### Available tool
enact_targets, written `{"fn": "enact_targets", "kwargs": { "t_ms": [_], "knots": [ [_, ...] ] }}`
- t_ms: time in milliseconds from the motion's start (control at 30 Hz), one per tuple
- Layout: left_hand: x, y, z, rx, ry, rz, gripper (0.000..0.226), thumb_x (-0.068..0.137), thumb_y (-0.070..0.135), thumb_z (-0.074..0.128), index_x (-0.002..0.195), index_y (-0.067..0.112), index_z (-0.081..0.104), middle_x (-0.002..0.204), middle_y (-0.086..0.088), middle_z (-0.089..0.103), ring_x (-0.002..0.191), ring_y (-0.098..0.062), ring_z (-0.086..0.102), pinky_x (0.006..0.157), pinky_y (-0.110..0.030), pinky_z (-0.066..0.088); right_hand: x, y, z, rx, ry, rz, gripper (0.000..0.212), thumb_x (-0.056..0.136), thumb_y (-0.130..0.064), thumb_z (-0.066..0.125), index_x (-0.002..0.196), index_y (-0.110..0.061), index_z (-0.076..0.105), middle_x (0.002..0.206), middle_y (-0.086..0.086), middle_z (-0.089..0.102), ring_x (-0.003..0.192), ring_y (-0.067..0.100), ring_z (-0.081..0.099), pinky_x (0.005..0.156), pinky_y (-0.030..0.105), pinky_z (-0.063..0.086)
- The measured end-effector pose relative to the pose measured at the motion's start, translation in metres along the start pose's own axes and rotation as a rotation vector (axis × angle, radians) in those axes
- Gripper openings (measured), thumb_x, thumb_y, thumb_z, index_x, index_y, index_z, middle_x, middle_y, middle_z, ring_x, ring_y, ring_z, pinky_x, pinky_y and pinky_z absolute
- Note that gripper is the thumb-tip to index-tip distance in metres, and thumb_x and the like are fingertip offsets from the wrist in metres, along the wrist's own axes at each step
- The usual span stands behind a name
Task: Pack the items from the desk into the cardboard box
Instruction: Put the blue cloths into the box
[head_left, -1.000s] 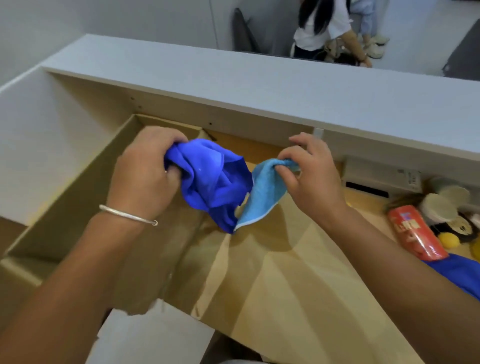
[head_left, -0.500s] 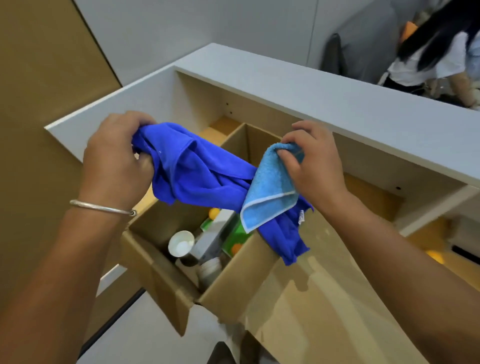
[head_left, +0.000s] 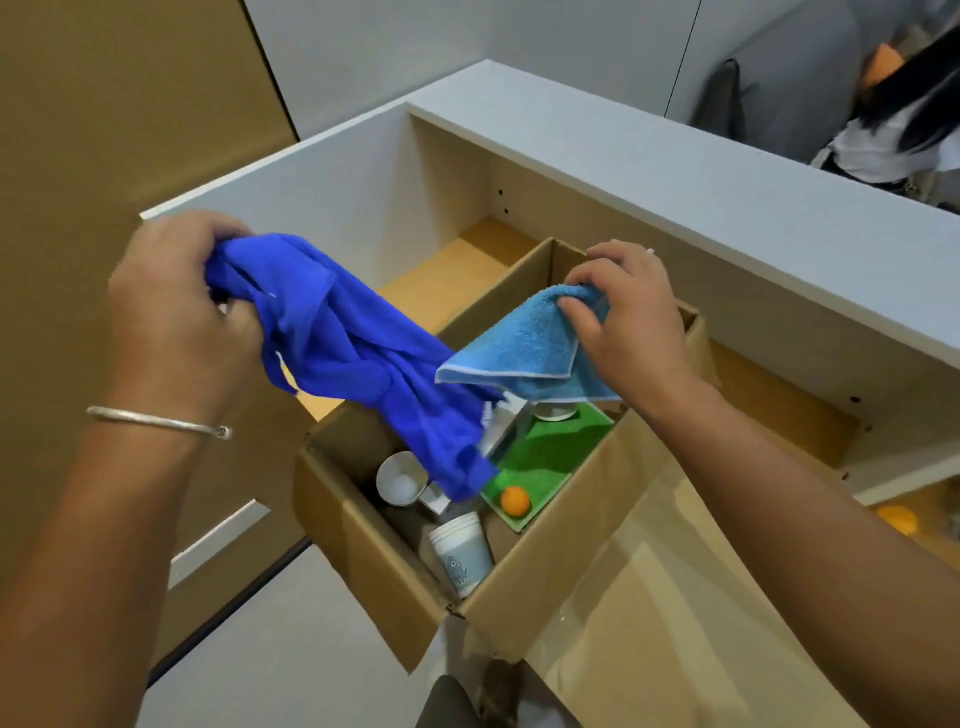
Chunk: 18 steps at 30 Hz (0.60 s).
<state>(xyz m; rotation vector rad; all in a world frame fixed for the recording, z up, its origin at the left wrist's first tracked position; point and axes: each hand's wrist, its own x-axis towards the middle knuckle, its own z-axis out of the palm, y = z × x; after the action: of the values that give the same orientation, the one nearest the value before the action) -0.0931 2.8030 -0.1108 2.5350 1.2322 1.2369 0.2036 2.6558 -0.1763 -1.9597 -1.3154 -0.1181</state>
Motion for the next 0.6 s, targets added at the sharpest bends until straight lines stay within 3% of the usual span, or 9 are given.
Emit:
{"fn": "enact_targets", "kwargs": {
  "t_ms": [100, 233, 300, 400, 533, 600],
  "knots": [
    [-0.014, 0.022, 0.014, -0.022, -0.148, 0.008, 0.045, 0.065, -0.005, 0.05, 0.103, 0.016, 0.06, 0.101, -0.007, 0.059, 0.095, -0.025, 0.051, 0.081, -0.024, 0.037, -0.005, 0.005, 0.006, -0.045, -0.033, 0.006, 0.015, 0.087, -0.029, 0.064, 0.1, -0.023, 0.066, 0.12, -0.003, 0.053, 0.119, 0.013, 0.041, 0.092, 0.022, 0.027],
    [-0.037, 0.047, 0.046, -0.105, -0.412, -0.013, 0.059, 0.073, -0.009, 0.049, 0.124, 0.02, 0.055, 0.126, -0.002, 0.053, 0.112, -0.018, 0.048, 0.092, -0.025, 0.036, -0.018, 0.019, 0.004, -0.117, -0.082, 0.04, 0.022, 0.086, -0.033, 0.067, 0.106, -0.025, 0.066, 0.12, -0.004, 0.055, 0.119, 0.015, 0.043, 0.095, 0.026, 0.031],
    [-0.047, 0.06, 0.057, -0.131, -0.512, 0.03, 0.067, 0.073, -0.01, 0.046, 0.133, 0.021, 0.049, 0.136, 0.001, 0.047, 0.12, -0.018, 0.046, 0.098, -0.032, 0.039, -0.026, 0.026, -0.002, -0.133, -0.092, 0.05, 0.026, 0.085, -0.033, 0.068, 0.109, -0.023, 0.066, 0.119, -0.003, 0.056, 0.118, 0.016, 0.045, 0.097, 0.029, 0.034],
    [-0.055, 0.082, 0.07, -0.152, -0.6, 0.106, 0.071, 0.072, -0.01, 0.043, 0.137, 0.019, 0.046, 0.14, -0.002, 0.044, 0.127, -0.023, 0.044, 0.101, -0.043, 0.041, -0.041, 0.039, -0.017, -0.148, -0.082, 0.078, 0.029, 0.084, -0.033, 0.069, 0.11, -0.022, 0.066, 0.117, -0.002, 0.058, 0.116, 0.017, 0.046, 0.095, 0.029, 0.035],
    [-0.066, 0.113, 0.087, -0.117, -0.658, 0.194, 0.062, 0.082, 0.0, 0.054, 0.139, 0.022, 0.042, 0.142, 0.002, 0.042, 0.127, -0.019, 0.043, 0.1, -0.039, 0.043, -0.072, 0.061, -0.045, -0.181, -0.041, 0.156, 0.03, 0.084, -0.032, 0.069, 0.112, -0.022, 0.065, 0.118, -0.001, 0.058, 0.117, 0.019, 0.047, 0.098, 0.035, 0.039],
    [-0.072, 0.136, 0.096, -0.131, -0.69, 0.242, 0.06, 0.084, 0.008, 0.057, 0.14, 0.022, 0.04, 0.142, 0.003, 0.041, 0.128, -0.018, 0.043, 0.1, -0.04, 0.043, -0.093, 0.074, -0.061, -0.204, -0.01, 0.214, 0.031, 0.085, -0.035, 0.068, 0.114, -0.025, 0.064, 0.119, -0.004, 0.058, 0.118, 0.017, 0.047, 0.097, 0.031, 0.038]
  ]
}}
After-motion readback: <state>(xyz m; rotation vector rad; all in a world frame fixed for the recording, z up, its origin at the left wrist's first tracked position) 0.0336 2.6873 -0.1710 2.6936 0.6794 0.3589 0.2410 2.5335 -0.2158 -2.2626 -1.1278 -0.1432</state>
